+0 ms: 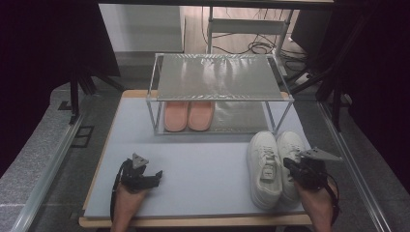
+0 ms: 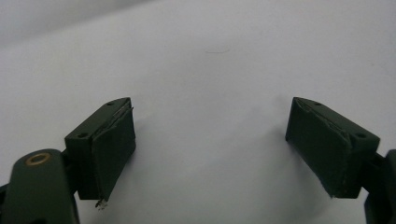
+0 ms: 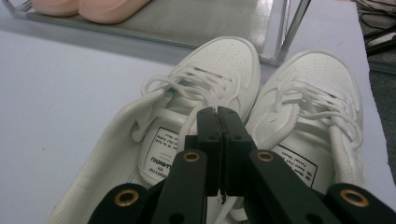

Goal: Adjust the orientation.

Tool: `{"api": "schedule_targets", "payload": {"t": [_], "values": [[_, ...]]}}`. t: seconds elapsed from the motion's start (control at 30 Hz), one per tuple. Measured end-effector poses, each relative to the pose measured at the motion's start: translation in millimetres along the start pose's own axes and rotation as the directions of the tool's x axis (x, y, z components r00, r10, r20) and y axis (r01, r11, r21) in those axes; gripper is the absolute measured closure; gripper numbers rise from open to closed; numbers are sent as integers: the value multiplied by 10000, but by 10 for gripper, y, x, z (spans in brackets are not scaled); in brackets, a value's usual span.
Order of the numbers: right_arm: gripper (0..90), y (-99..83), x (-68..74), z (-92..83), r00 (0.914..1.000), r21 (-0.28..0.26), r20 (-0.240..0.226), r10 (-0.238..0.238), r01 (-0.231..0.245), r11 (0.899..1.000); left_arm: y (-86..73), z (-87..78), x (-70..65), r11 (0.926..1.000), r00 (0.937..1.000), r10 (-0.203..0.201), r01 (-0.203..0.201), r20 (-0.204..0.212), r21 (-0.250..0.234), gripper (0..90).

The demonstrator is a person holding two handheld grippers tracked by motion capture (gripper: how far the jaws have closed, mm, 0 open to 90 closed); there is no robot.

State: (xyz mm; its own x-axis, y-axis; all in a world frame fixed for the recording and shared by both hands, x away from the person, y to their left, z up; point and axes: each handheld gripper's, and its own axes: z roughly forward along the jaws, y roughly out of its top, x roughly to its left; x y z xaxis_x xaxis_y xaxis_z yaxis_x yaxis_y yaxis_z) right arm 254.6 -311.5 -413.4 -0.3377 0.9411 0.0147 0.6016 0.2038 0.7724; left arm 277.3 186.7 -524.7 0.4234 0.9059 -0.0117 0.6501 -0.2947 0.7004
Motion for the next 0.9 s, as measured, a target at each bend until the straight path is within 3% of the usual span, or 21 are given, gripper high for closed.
{"api": "schedule_targets", "payload": {"t": [0.17, 0.4, 0.67, 0.9], "values": [[900, -13, -32, 41, 10000, 197, 8, 34, -34, 9998, 0, 0, 0, 10000, 10000, -9, 9, 7, 5, 159], [894, -39, -6, 39, 9993, 209, -351, 93, -86, 9997, 0, -1, 1, 10000, 10000, 0, 0, 7, 12, 159], [815, -53, 36, -33, 9985, 356, -549, 43, -24, 9994, 0, 1, 0, 10000, 10000, -22, 22, 10, -5, 159], [744, -85, 57, 50, 9984, 693, -571, 23, 17, 9976, 0, -1, 1, 10000, 10000, -2, 2, 9, 12, 159]]}}
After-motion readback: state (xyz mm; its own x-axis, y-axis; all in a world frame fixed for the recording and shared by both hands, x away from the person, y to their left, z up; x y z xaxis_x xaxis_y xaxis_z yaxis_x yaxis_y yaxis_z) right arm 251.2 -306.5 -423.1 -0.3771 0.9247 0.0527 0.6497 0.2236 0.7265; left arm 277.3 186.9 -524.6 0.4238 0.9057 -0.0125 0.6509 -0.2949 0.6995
